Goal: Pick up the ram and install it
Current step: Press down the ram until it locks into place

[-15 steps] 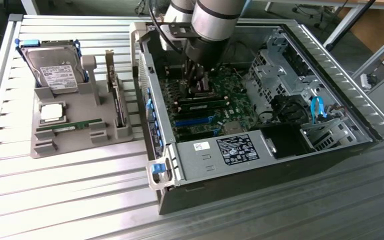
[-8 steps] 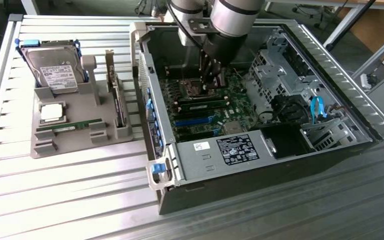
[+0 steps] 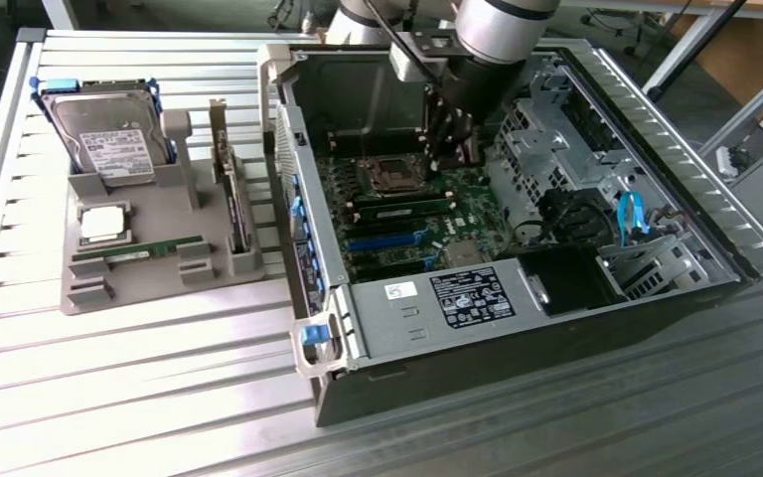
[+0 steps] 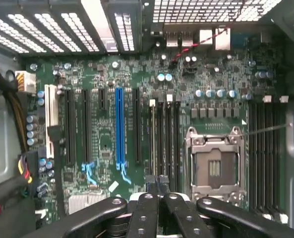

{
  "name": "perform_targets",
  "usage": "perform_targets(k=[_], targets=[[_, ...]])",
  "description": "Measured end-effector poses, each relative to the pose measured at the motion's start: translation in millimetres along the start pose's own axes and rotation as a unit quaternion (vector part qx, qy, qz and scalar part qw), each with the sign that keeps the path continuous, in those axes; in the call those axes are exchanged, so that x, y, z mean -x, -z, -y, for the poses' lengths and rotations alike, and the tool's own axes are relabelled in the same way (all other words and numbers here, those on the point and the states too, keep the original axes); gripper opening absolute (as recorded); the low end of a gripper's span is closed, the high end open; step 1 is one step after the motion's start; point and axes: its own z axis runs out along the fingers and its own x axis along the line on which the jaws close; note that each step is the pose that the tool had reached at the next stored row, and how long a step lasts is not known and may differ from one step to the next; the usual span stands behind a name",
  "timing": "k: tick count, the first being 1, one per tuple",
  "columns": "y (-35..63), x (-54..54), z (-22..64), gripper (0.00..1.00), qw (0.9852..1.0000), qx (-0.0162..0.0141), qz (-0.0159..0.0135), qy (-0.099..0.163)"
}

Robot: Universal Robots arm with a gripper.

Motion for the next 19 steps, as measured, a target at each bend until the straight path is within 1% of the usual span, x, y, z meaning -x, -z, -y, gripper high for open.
perform_targets(k=[1,2,3,4,6,7,8,11,13,14,15,19], targets=[[1.0,0.1,8.4,0.09,1.0,0.0001,0.0,0.0],[1.3,0.1,13.3,0.09,1.0,0.0002,-0.0001,0.0],[1.8,0.3,23.0,0.09,1.0,0.0006,-0.0001,0.0],[2.0,0.4,28.6,0.09,1.0,0.0008,-0.0001,0.0],[2.2,0.6,35.9,0.09,1.0,0.001,0.0,0.0],[2.8,0.7,45.6,0.09,1.0,0.0013,-0.0002,0.0],[3.4,0.8,51.1,0.09,1.0,0.0015,-0.0002,0.0],[6.7,1.0,62.8,0.09,1.0,0.0015,-0.0001,0.0],[9.7,1.3,74.7,0.09,1.0,0.0017,-0.0001,0.0],[12.7,1.5,78.2,0.09,1.0,0.0018,-0.0002,0.0],[16.3,1.5,78.4,0.09,1.0,0.0018,-0.0002,0.0],[16.3,1.5,78.5,0.09,1.0,0.0017,-0.0001,0.0]])
